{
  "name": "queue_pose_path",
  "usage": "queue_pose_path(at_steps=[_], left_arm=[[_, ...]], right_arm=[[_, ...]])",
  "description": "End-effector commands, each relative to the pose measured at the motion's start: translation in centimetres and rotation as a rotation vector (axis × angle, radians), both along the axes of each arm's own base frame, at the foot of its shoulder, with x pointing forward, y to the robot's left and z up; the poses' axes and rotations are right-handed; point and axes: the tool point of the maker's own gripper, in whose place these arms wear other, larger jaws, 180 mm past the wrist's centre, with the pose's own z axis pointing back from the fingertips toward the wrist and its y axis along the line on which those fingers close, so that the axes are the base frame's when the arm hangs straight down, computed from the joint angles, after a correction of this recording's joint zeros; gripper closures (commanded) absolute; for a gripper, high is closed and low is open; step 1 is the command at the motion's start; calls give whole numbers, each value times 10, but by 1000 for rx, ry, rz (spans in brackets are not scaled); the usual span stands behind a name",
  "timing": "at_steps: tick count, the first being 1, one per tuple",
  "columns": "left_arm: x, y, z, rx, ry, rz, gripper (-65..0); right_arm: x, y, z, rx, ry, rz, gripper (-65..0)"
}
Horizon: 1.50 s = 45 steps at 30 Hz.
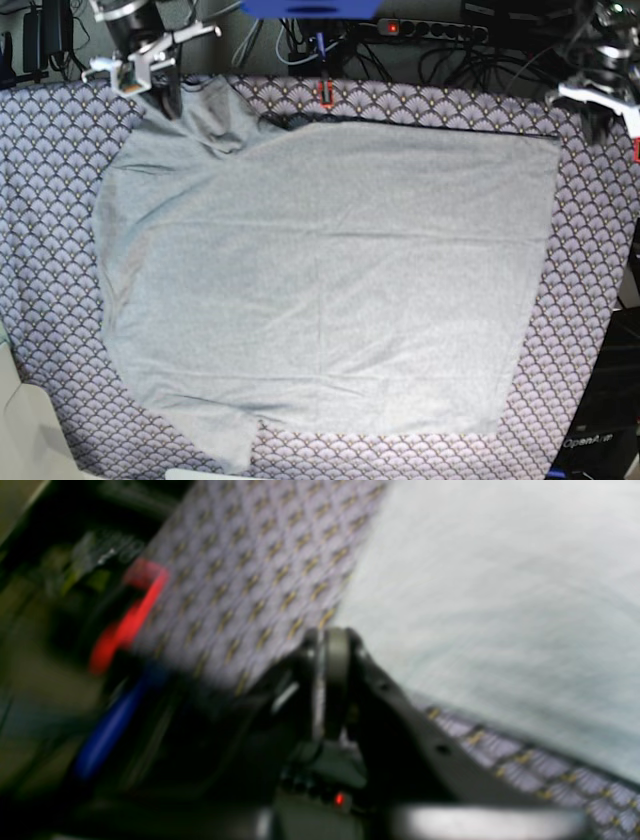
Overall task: Fold the T-shirt properly
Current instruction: 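Move both grippers down to the collar-side corners of the grey T-shirt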
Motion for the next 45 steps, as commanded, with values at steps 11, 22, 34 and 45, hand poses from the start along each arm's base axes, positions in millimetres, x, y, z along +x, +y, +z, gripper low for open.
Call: queue_pose_path(at_steps=[11,22,34,45], left_arm=[[26,15,-5,120,124,-3,-43],[20,-8,-58,95,211,-137,-124],[14,2,-57,102,142,-76,-238],[11,1,-61,76,139,-96,-470]], right_arm=[[28,-15,5,-31,-13,-19,-142],[37,-22,-2,-39,-2,-29,-260],[38,-22,-5,-36,2,-29,-270],[38,-21,-5,-34,2,-25,-270]])
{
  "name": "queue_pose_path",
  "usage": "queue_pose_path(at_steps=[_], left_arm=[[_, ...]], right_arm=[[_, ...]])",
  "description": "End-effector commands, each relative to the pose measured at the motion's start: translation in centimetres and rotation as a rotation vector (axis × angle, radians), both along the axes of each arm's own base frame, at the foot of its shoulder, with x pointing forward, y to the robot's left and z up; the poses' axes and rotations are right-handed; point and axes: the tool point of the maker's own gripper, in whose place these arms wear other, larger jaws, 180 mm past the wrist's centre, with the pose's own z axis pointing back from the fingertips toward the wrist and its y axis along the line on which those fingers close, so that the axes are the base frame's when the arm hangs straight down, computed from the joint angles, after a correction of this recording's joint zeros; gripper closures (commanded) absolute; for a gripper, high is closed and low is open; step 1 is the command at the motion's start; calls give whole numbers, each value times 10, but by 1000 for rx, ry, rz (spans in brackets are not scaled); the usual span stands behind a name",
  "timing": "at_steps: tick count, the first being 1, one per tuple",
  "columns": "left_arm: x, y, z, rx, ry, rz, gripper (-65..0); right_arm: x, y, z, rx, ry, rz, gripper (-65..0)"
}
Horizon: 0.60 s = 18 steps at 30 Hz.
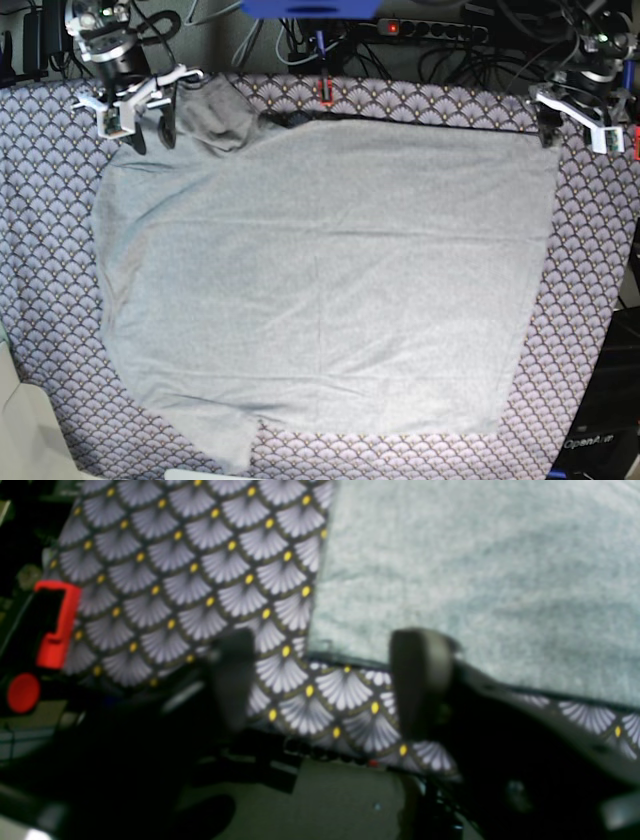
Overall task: Fold the T-shirt properly
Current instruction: 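Move both grippers down to the collar-side corners of the grey T-shirt, then close both grippers on the collar-side edge of the shirt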
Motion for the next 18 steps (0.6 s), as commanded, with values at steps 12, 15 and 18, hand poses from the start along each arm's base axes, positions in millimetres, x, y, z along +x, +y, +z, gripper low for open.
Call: queue_pose_path(at_steps=[12,15,18], left_arm=[[2,0,-29,-93,13,38,-498],[8,-1,-26,-92,0,35,-498],[14,0,-25,-96,-11,38,-498]], right_arm=[[3,-1,9,2,-35,7,-270],[0,-2,4,2,-22,4,-270],[-3,-5,-4,2,2,-2,-270]])
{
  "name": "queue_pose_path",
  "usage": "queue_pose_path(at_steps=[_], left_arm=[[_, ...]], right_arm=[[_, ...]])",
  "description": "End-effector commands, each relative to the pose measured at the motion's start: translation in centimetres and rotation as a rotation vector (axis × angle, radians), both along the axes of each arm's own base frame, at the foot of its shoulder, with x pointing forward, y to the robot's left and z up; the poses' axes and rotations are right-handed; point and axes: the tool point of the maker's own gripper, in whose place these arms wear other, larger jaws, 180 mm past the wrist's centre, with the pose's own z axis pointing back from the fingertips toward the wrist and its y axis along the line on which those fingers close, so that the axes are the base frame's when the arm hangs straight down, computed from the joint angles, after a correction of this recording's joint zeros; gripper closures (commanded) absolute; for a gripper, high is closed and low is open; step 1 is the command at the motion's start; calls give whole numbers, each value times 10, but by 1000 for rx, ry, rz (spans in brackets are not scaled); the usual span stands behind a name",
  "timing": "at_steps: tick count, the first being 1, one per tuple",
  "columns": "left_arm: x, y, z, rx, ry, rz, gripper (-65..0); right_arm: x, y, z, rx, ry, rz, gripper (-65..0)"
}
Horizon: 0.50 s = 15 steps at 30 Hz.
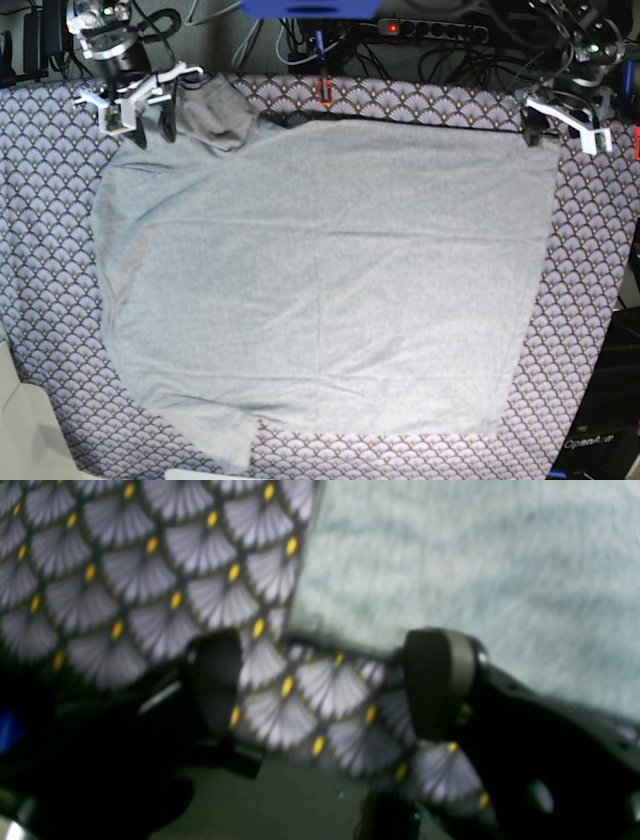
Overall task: Fold the T-shirt properly
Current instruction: 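Close both grippers on the collar-side edge of the shirt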
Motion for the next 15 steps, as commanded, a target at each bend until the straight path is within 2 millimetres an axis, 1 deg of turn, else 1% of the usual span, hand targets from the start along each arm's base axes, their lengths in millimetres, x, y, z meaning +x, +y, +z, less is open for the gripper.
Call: queue_pose_path(at_steps=[1,4,6,8,9,10,12,15], left_arm=[[6,4,9,14,-37,-4,-498],[8,4,12,19,-43,-7,-498],[16,3,15,17,-60,-12,-498],[19,3,15,17,-64,-8,-498],[20,3,15,14,-65,-7,-488],[21,3,15,14,-65,-9,-474],[21,2,15,12,-66,-11,-426],[22,2,15,11,-69,-11,-336]], right_arm=[[3,-2,8,2,-34,6,-270],[2,-2,6,2,-30,4,-270],[2,-2,5,3,-28,4,-269],[5,-2,7,2,-36,4,-269],[6,-3,7,1,-37,4,-269],[7,-3,7,1,-39,4,-269],[7,-3,7,1,-39,4,-269],[7,-3,7,1,-39,4,-269]])
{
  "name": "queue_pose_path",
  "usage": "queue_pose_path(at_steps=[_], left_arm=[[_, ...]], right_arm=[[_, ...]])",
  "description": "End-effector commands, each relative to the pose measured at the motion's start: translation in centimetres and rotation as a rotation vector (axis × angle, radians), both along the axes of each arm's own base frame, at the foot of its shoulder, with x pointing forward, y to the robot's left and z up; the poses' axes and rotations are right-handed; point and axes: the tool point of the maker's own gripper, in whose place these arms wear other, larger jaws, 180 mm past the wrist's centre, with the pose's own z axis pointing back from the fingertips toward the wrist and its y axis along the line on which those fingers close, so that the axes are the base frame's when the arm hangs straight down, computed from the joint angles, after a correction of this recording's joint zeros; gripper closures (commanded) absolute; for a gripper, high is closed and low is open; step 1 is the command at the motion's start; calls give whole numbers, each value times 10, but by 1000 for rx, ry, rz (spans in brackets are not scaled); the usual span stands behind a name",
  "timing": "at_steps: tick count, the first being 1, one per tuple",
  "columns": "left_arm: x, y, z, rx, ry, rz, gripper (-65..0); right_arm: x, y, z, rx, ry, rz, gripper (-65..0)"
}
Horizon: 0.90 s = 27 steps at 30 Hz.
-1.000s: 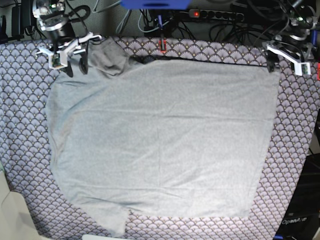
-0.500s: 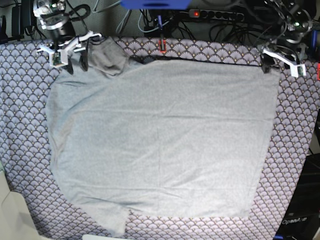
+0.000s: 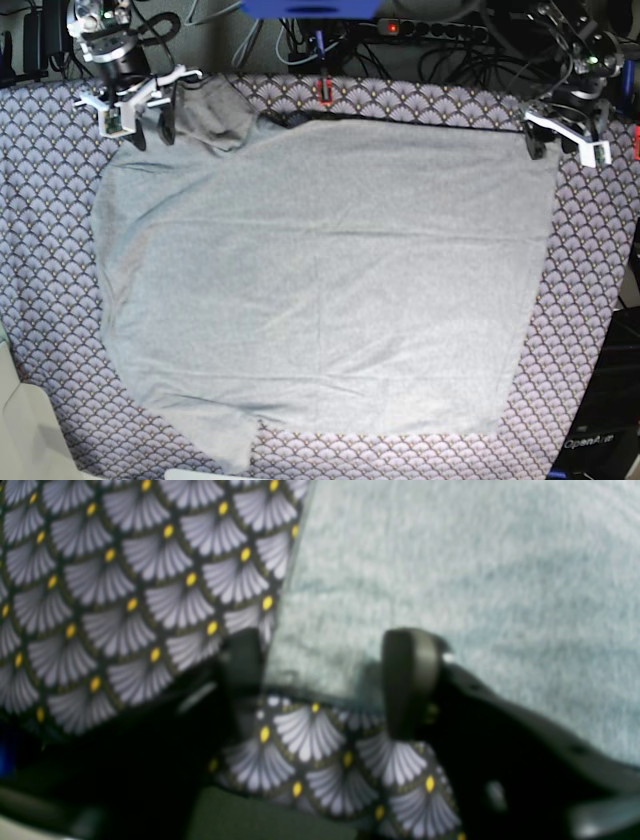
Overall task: Fold the T-shirt properly
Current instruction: 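Close both grippers on the collar-side edge of the shirt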
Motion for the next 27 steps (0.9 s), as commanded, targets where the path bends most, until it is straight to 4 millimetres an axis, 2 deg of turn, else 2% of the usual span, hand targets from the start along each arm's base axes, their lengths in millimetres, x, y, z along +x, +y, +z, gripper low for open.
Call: queue_pose_path(at_steps=[1,5,15,23,27], left_arm=[[7,5,10,17,-37,-4,-310],[11,5,12,18,-45,-1,-240],[6,6,4,0,-27,11,-240],[4,7,3,2,-24,12,-242],[-3,8,3,8,-15,18,-242]], right_arm=[[2,-1,9,1,-32,7,-269],[3,-1,9,0,-34,8,-269],[3,-1,9,0,-34,8,-269],[3,-1,9,0,-34,8,-269],[3,-1,9,0,-34,8,-269]])
